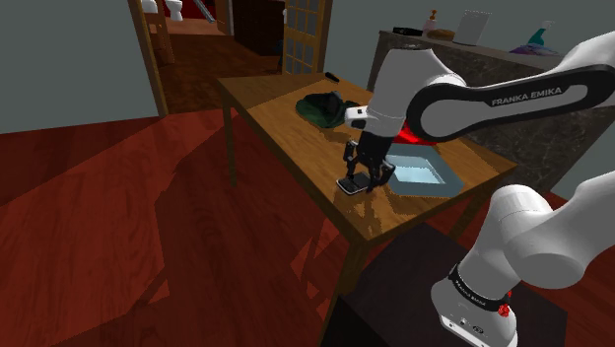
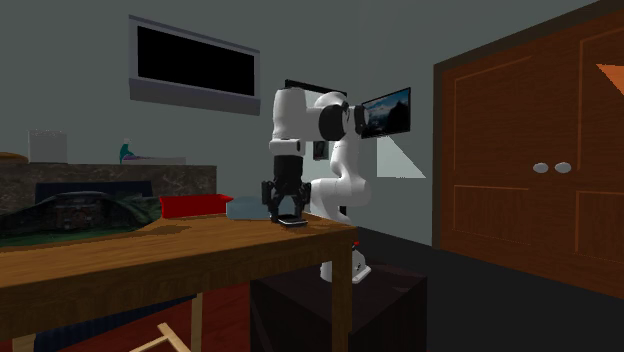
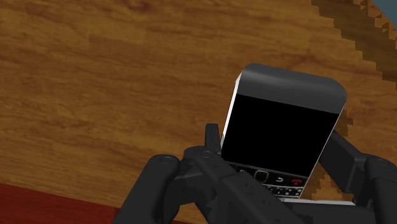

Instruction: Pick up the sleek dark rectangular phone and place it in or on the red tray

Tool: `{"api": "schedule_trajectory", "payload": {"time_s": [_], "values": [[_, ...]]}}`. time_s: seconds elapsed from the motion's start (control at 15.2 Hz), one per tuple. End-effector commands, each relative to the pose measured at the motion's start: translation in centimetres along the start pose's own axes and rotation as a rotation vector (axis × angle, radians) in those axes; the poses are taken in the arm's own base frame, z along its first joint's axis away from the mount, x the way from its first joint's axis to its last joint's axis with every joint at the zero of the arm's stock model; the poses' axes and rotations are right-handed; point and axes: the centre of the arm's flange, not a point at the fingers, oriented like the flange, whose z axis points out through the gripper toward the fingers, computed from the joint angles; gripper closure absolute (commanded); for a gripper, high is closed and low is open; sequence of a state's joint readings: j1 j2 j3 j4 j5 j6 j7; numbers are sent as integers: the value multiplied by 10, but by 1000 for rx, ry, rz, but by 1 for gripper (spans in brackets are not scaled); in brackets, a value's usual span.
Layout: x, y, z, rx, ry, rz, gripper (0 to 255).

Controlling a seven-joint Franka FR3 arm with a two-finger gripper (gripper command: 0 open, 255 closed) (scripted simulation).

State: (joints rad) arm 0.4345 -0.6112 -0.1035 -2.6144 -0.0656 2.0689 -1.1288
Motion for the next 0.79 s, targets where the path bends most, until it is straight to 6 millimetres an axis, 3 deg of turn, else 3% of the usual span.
{"api": "schedule_trajectory", "payload": {"time_s": [0.0, 0.73], "values": [[-1, 1, -10, 0, 0, 0, 255], [1, 5, -68, 0, 0, 0, 255]]}}
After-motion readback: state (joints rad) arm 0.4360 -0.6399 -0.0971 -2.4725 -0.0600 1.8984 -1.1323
